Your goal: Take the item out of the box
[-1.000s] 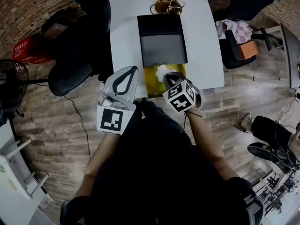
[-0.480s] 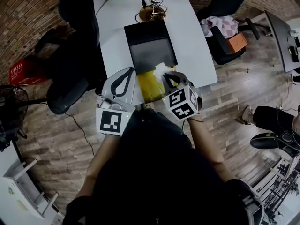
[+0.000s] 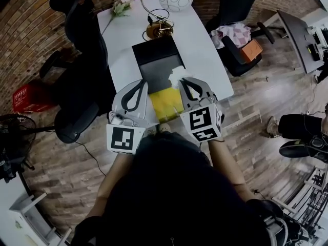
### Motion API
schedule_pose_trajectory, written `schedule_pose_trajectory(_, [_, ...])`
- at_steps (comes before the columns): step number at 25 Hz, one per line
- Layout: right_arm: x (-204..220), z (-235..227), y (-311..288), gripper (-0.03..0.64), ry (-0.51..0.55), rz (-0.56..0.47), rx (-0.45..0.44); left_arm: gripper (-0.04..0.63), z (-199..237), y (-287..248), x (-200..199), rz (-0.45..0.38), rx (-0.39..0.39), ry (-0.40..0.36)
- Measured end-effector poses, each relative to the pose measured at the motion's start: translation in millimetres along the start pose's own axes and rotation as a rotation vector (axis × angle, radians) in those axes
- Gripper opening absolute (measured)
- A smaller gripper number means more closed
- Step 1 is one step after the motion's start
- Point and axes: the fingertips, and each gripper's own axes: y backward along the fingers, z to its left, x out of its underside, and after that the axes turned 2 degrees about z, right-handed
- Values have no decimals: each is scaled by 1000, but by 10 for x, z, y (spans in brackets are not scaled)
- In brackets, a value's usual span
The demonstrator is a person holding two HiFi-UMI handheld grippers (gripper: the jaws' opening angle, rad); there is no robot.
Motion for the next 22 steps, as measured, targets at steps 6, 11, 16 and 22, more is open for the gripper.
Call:
schedule_pose_trajectory(6, [-383, -204, 225, 20, -53, -144, 108, 9, 89, -5, -285, -38, -12, -24])
schedule_pose_trajectory(11, [-665, -387, 474, 20, -112, -274, 197, 11, 117, -5, -497, -66, -14, -28])
schedule_pose_trajectory(16, [-885, -513, 713, 20, -229, -410, 247, 9, 141, 14, -695, -99, -3, -38])
schedule_pose_trajectory(22, [-1027, -595, 952, 20, -319, -508, 316, 9, 183, 91, -908, -146, -11, -56])
